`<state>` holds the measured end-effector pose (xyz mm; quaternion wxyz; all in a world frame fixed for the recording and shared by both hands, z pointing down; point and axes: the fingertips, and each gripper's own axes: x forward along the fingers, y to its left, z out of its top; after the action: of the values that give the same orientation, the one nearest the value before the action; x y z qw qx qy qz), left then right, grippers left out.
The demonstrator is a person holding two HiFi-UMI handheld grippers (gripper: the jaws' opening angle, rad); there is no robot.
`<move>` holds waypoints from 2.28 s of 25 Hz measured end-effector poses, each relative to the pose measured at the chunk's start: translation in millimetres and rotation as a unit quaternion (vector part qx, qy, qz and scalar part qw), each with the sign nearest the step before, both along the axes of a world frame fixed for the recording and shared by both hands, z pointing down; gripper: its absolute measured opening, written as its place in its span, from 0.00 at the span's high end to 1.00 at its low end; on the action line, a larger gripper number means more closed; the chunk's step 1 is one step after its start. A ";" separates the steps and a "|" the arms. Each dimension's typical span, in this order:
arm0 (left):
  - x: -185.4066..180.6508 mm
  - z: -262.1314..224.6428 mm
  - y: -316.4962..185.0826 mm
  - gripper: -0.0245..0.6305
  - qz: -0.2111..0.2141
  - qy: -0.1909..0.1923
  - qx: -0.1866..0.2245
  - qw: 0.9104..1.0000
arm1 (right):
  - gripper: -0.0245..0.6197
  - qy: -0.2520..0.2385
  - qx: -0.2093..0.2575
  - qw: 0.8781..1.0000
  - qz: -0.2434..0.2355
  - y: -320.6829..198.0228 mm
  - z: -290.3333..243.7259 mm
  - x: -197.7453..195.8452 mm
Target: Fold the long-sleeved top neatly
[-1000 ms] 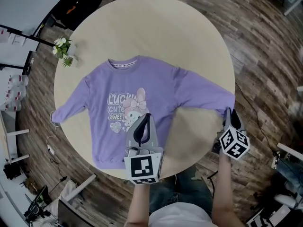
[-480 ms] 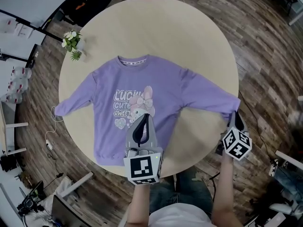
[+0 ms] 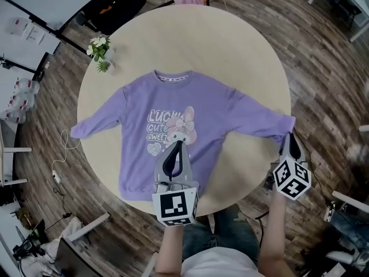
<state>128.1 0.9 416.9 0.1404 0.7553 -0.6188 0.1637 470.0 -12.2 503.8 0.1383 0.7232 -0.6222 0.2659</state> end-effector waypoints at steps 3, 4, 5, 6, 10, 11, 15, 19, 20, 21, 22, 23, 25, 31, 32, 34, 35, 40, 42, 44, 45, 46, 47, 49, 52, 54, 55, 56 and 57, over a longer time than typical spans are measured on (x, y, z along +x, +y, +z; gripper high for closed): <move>-12.2 -8.6 0.4 0.96 0.002 0.002 0.009 1.000 | 0.90 0.008 0.021 1.000 -0.013 -10.0 -24.3 -21.0; -17.6 -11.1 0.0 0.96 0.002 0.003 0.011 1.000 | 0.90 0.013 0.028 0.999 -0.018 -14.1 -31.2 -28.9; -23.9 -13.1 -0.5 0.96 0.001 0.004 0.013 1.000 | 0.90 0.018 0.034 0.999 -0.023 -18.2 -37.1 -37.5; -30.8 -14.7 -0.8 0.96 0.000 0.005 0.013 1.000 | 0.90 0.022 0.038 0.999 -0.028 -21.8 -42.1 -46.5; -59.9 -21.6 -3.1 0.96 -0.002 0.010 0.015 1.000 | 0.90 0.029 0.052 0.998 -0.038 -33.8 -60.1 -81.4; -67.2 -24.4 -4.3 0.96 -0.002 0.010 0.018 1.000 | 0.90 0.029 0.055 0.997 -0.039 -36.8 -64.9 -89.8; -98.5 -34.9 -9.7 0.96 -0.007 0.012 0.028 1.000 | 0.90 0.034 0.068 0.996 -0.053 -50.1 -83.0 -128.7; -129.0 -38.6 -12.1 0.96 -0.015 0.016 0.028 0.999 | 0.90 0.042 0.075 0.994 -0.073 -62.8 -93.9 -172.8; -136.3 -39.1 -12.3 0.96 -0.017 0.017 0.027 0.999 | 0.90 0.044 0.077 0.993 -0.078 -65.5 -95.9 -183.5; -143.2 -39.6 -12.4 0.96 -0.019 0.019 0.027 0.999 | 0.90 0.047 0.078 0.993 -0.082 -68.0 -97.7 -193.8; -149.8 -40.0 -12.7 0.96 -0.021 0.021 0.027 0.999 | 0.90 0.049 0.078 0.992 -0.085 -70.7 -99.0 -203.8; -156.3 -40.3 -13.1 0.96 -0.024 0.025 0.026 0.999 | 0.90 0.051 0.078 0.992 -0.088 -73.5 -99.4 -213.6; -168.9 -40.1 -13.6 0.96 -0.030 0.031 0.026 0.999 | 0.90 0.051 0.076 0.992 -0.092 -79.0 -98.0 -232.9; -200.2 -37.8 -12.0 0.96 -0.047 0.043 0.023 0.998 | 0.90 0.072 0.056 0.988 -0.121 -91.4 -80.8 -284.2; -204.8 -36.5 -11.9 0.96 -0.051 0.045 0.021 0.997 | 0.90 0.079 0.049 0.987 -0.128 -93.6 -74.3 -291.8; -213.4 -33.3 -11.9 0.96 -0.056 0.046 0.017 0.997 | 0.90 0.091 0.032 0.985 -0.141 -98.1 -59.6 -305.9; -217.2 -31.7 -11.9 0.96 -0.058 0.047 0.015 0.997 | 0.90 0.095 0.024 0.984 -0.147 -100.3 -51.8 -311.9; -229.3 -23.6 -14.5 0.96 -0.064 0.052 0.006 0.997 | 0.89 0.115 -0.024 0.979 -0.169 -110.4 -7.6 -330.5; -230.7 -20.7 -15.3 0.96 -0.064 0.055 0.002 0.996 | 0.89 0.120 -0.044 0.975 -0.179 -111.5 8.0 -335.8; -230.4 -17.4 -16.5 0.96 -0.062 0.057 -0.001 0.996 | 0.89 0.122 -0.058 0.973 -0.188 -111.9 19.9 -340.6; -229.6 -15.9 -17.1 0.96 -0.061 0.058 -0.002 0.996 | 0.88 0.122 -0.064 0.972 -0.192 -111.9 24.7 -343.0; -228.4 -14.6 -17.8 0.96 -0.060 0.059 -0.003 0.996 | 0.88 0.121 -0.069 0.970 -0.198 -111.6 28.9 -345.8; -227.1 -13.6 -18.4 0.96 -0.058 0.060 -0.004 0.996 | 0.87 0.121 -0.076 0.968 -0.204 -111.1 33.4 -348.4; -224.4 -12.3 -19.7 0.96 -0.055 0.061 -0.006 0.997 | 0.82 0.116 -0.091 0.964 -0.221 -109.2 43.8 -353.5; -221.8 -10.0 -22.3 0.96 -0.052 0.062 -0.008 0.997 | 0.68 0.098 -0.110 0.959 -0.242 -105.7 55.3 -362.7; -220.9 -7.6 -24.1 0.96 -0.052 0.061 -0.010 0.997 | 0.62 0.095 -0.111 0.956 -0.255 -103.2 57.5 -368.7; -221.0 -6.6 -25.2 0.96 -0.052 0.057 -0.010 0.997 | 0.60 0.095 -0.107 0.954 -0.263 -101.8 56.1 -371.7; -220.9 -5.5 -26.5 0.96 -0.053 0.054 -0.011 0.997 | 0.58 0.094 -0.100 0.953 -0.270 -100.4 53.3 -374.0; -220.3 -4.5 -28.0 0.96 -0.052 0.053 -0.011 0.997 | 0.57 0.091 -0.090 0.953 -0.273 -99.2 49.3 -374.5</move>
<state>-92.2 -27.1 412.3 0.1898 0.7279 -0.6473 0.1229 95.5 -111.4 553.1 0.3260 0.5310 -0.7545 0.2062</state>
